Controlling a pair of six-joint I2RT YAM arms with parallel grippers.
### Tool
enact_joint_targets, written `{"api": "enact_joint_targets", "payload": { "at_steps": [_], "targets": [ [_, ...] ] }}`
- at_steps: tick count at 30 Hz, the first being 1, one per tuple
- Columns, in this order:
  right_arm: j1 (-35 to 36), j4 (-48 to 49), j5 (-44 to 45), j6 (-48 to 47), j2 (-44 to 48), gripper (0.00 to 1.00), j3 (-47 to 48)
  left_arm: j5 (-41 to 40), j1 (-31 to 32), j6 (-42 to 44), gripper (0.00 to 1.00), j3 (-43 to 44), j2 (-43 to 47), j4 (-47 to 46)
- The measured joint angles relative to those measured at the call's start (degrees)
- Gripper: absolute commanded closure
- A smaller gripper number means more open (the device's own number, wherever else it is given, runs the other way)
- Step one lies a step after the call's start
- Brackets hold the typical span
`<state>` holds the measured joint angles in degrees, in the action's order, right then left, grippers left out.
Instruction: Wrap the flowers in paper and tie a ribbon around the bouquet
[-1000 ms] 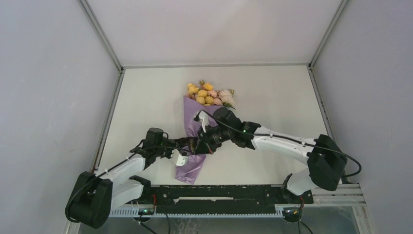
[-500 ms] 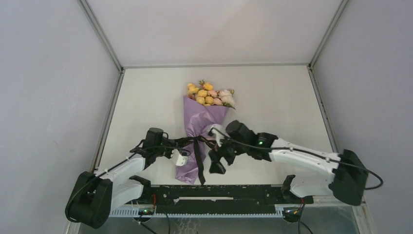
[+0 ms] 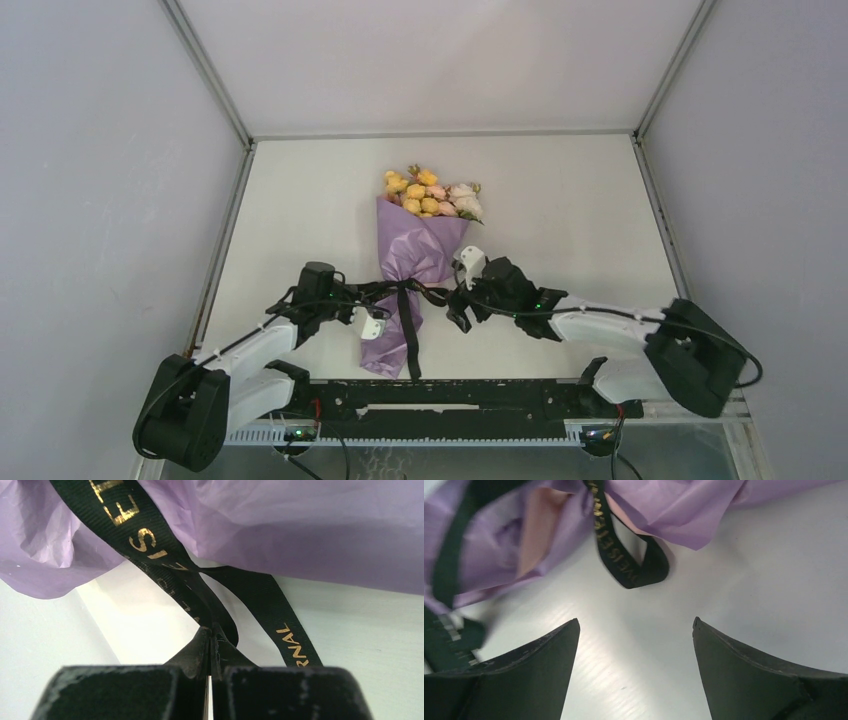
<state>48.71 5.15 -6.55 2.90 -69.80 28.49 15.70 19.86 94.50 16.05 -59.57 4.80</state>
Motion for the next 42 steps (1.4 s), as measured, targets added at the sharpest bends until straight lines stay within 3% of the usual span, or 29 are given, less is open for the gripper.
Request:
{"api": "enact_joint_targets", "payload": {
  "at_steps": [7,9,10,13,15,16,27,32,42],
  "targets": [
    [1.95,5.27,4.81,-3.82,-14.25,0.1,2.99,-0.31,0.0,0.0,1.0,0.02,0.0,-0.02],
    [2.54,6.29,4.94,-4.66,-16.83,0.15,4.5,-0.35,0.0,0.0,1.0,0.02,-0.02,-0.02],
    [2.75,6.54,4.94,-5.03,-17.79,0.22,5.25,-0.35,0.0,-0.02,1.0,0.0,-0.02,0.0],
    [3.15,7.34,4.46,-6.08,-20.15,0.69,7.34,-0.39,0.0,-0.07,1.0,0.02,-0.02,-0.22],
    [3.13,7.34,3.34,-6.12,-20.48,0.86,7.8,-0.63,0.0,-0.57,1.0,0.0,0.0,-1.14],
    [3.02,7.23,2.73,-5.57,-20.39,1.0,7.82,-0.87,0.0,-1.09,1.0,0.0,0.0,-2.16],
    [3.65,-0.46,-2.78,5.44,-13.46,1.0,4.76,1.55,-4.94,-2.99,1.0,4.15,-3.93,-11.43],
    [4.26,-1.62,-4.98,11.72,-11.34,1.0,1.22,5.73,-9.46,1.4,1.0,8.5,-10.21,-10.8],
    [3.1,0.9,-9.35,17.84,-11.32,1.0,-1.22,9.62,-11.1,9.33,1.0,12.31,-18.16,-6.51]
  ]
}}
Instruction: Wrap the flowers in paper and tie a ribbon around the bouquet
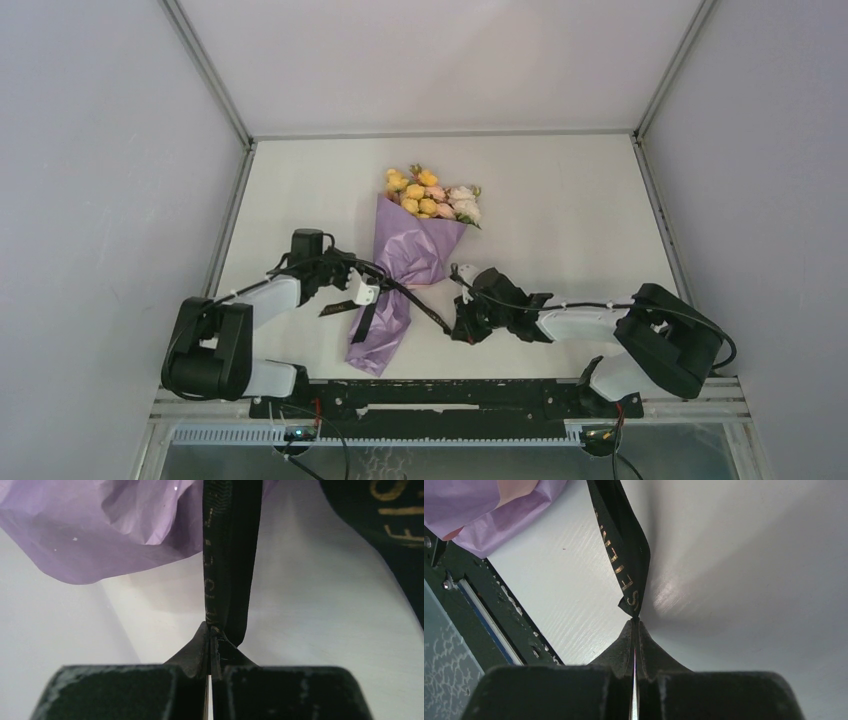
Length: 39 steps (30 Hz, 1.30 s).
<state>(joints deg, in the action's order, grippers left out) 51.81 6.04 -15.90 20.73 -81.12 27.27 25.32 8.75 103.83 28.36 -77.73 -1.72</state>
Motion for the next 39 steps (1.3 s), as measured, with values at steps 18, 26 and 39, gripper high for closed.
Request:
{"api": "enact_joint_targets", "payload": {
  "at_steps": [18,26,39],
  "targets": [
    [-20.79,-15.74,-5.31,-1.14,24.0,0.17,-0.5,-7.58,33.07,-14.29,0.89,-0.5,7.41,6.88],
    [-39.12,-24.15,-10.01,-0.9,38.8,0.01,0.22,-12.41,42.86,-25.86,0.15,0.42,7.41,1.27],
    [-56.37,-26.56,-5.57,-1.09,44.76,0.0,0.63,-20.02,20.92,-56.08,0.0,0.37,38.77,22.21]
  ]
}}
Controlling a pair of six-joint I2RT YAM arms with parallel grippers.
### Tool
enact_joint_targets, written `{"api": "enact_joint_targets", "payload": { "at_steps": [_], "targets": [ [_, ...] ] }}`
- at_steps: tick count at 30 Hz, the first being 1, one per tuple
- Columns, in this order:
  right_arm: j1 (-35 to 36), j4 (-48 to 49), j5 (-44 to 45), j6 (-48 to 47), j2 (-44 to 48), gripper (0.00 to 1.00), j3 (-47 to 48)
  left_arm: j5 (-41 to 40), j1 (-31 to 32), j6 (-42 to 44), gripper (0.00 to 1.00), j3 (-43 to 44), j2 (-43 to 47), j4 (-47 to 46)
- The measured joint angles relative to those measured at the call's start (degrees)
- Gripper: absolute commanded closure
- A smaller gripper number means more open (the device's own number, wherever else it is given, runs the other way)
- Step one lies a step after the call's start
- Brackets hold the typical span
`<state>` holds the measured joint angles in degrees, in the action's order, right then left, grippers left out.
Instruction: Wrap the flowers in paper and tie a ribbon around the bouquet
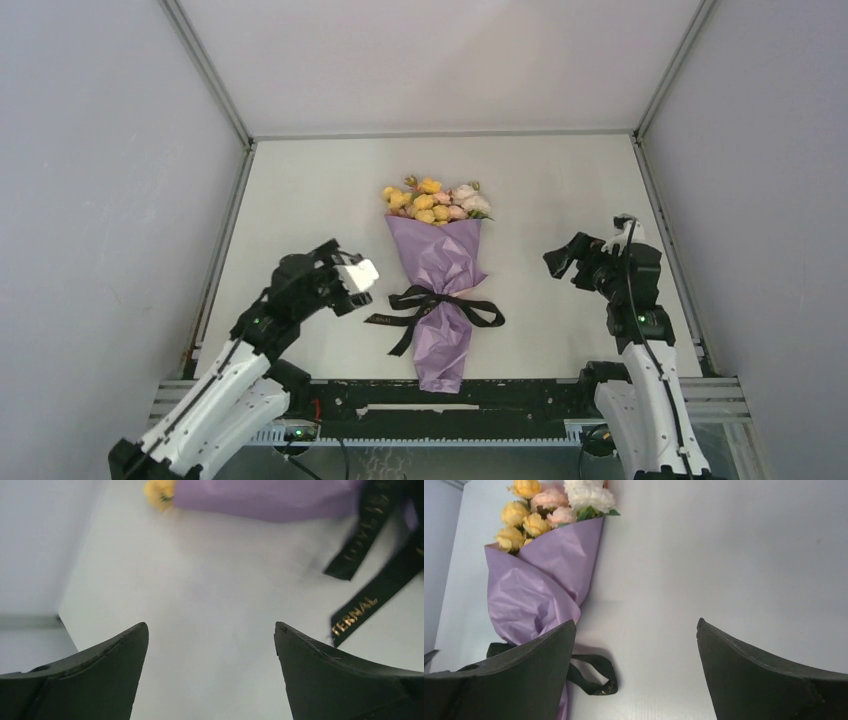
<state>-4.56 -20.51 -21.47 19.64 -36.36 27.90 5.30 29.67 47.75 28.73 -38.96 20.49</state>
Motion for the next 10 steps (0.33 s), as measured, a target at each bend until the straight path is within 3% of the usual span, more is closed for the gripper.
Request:
{"api": "enact_joint_targets", "payload": {
  "at_steps": [6,10],
  "targets": [
    [0.0,0.0,5.62,-0.04,3.58,0.01,0.04,-3.56,-10.62,-27.85,0.0,-4.83,11.47,-6.54],
    [0.0,-0.2,9.97,0.02,6.12,0.0,-0.09,-10.82,-13.44,-36.57,0.0,-8.15,15.8,-10.4]
  ]
}}
